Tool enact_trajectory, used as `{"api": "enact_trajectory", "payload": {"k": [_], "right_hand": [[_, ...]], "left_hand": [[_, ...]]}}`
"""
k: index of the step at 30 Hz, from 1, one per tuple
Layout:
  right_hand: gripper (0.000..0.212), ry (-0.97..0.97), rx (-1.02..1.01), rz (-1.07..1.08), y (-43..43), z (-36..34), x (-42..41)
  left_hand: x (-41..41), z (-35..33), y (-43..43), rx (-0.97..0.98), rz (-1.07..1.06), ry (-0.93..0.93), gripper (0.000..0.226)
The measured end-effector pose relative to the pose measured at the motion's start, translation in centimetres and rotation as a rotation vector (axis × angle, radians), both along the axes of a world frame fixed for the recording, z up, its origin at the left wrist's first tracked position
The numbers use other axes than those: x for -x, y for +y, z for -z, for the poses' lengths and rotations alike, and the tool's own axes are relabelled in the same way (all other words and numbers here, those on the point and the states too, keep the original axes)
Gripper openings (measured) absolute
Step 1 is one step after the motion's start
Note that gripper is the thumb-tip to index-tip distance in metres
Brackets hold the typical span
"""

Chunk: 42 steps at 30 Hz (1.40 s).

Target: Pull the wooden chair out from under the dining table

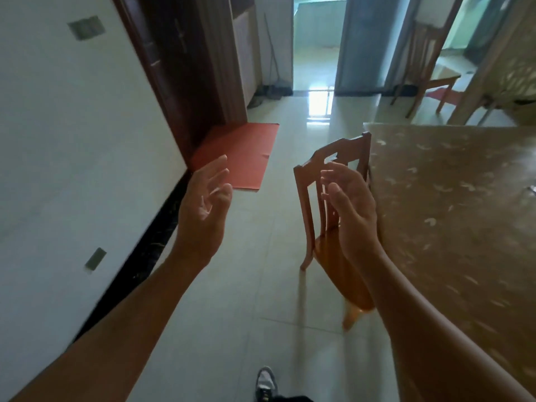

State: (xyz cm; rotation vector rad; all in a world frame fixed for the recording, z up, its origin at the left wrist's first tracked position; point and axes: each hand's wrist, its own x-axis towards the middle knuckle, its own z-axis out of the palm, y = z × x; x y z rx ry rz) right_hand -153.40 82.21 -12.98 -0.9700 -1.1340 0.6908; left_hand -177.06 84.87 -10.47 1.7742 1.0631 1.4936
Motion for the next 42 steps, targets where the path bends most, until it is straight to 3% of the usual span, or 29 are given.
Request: {"api": "enact_trajectory", "payload": {"k": [10,15,21,26,31,38,42], "right_hand": [[0.024,-0.055,-0.017,0.180,15.3,-1.2,0.6],[0.020,-0.047,0.003,0.391,21.9,-0.2,1.2],[0.022,-0.046,0.047,0.700,28.9,0.1,2.6],[0.039,-0.038,0.112,0.954,33.6,0.2,3.1],[0.039,-0.016,0.195,1.154,37.1,1.3,1.6],[0.026,0.009,0.283,1.391,41.8,3.4,-2.9],[0.040,0.017,0.323,1.492,43.7,3.7,-4.8]], "left_hand": [[-0.8,-0.2,22.5,-0.038,0.268,0.032,0.040],[-2.5,0.8,32.7,-0.032,0.466,0.029,0.046],[-5.6,1.8,44.2,0.019,0.738,0.026,0.050],[-9.6,1.6,52.9,0.007,0.969,0.066,0.039],[-15.8,1.7,57.7,0.130,1.211,0.004,0.041],[-25.8,3.8,62.6,0.149,1.423,0.075,0.039],[-31.3,4.4,65.2,0.190,1.529,0.093,0.046]]}}
